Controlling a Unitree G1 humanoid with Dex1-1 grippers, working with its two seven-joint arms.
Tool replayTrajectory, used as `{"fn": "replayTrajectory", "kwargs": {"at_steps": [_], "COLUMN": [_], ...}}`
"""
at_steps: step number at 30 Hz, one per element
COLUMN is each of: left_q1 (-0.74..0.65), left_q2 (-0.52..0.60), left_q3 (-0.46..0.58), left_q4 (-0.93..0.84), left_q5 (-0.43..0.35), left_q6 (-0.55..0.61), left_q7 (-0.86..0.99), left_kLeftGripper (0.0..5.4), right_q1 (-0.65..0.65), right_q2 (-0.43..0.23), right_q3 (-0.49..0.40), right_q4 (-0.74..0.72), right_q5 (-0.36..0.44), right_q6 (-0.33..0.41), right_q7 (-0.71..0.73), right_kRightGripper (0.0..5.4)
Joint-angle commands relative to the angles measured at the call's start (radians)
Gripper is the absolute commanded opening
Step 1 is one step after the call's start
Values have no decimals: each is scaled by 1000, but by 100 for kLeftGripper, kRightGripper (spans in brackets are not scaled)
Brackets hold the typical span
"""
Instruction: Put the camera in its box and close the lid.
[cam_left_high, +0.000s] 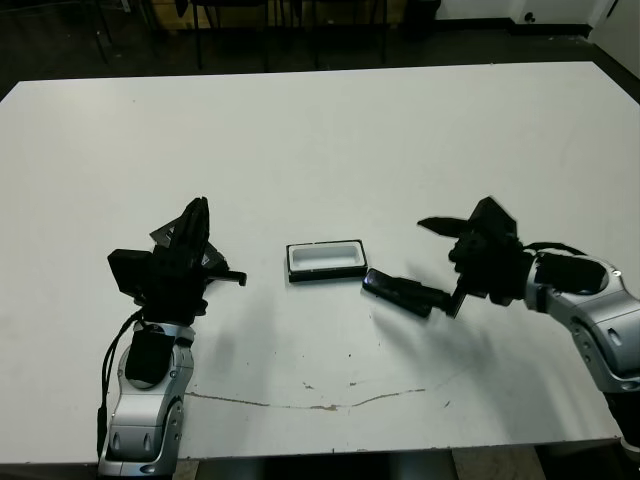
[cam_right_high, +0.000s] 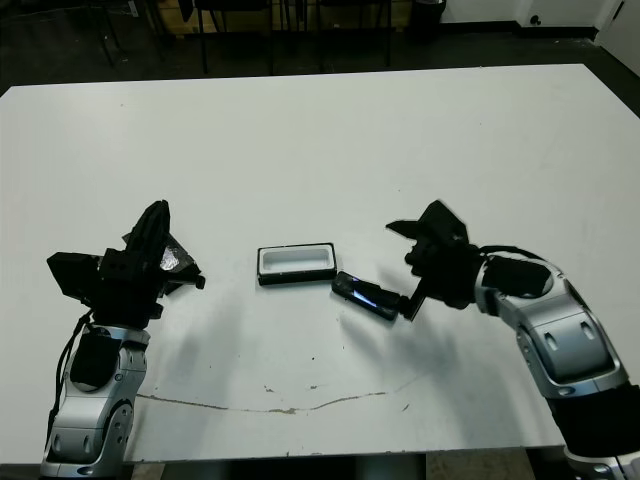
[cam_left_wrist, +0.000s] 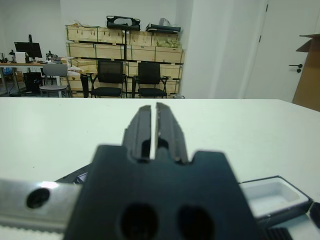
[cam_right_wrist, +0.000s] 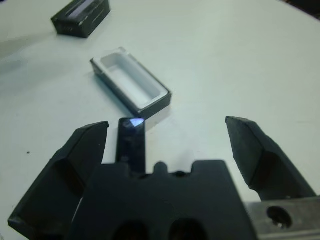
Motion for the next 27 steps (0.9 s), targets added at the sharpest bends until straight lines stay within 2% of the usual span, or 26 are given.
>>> {"fn": "replayTrajectory", "kwargs": {"at_steps": [1,12,17,21,27], "left_q1": [23,32,34,36,38], "left_q2": [15,17,19,17,17], "left_q3": [3,5,6,5,4], "left_q4": [-1,-7,-5,-8,-12], "left_q5": [15,4,6,5,8], "left_q6": [21,25,17,18,21], "left_q7": [3,-3,-5,-4,-2], "left_kLeftGripper": [0,0,0,0,0], "right_q1": [-10,43,61,94,149], "right_q2": [-34,-66,-78,-68,-49], "right_q3": [34,57,68,59,40], "right_q4": [2,-55,-77,-56,1], "right_q5": [-32,-79,-120,-138,-148], "right_q6": [16,87,112,87,-56], "right_q7": [27,12,-18,-48,-68], "right_kRightGripper": [538,538,487,422,321]}}
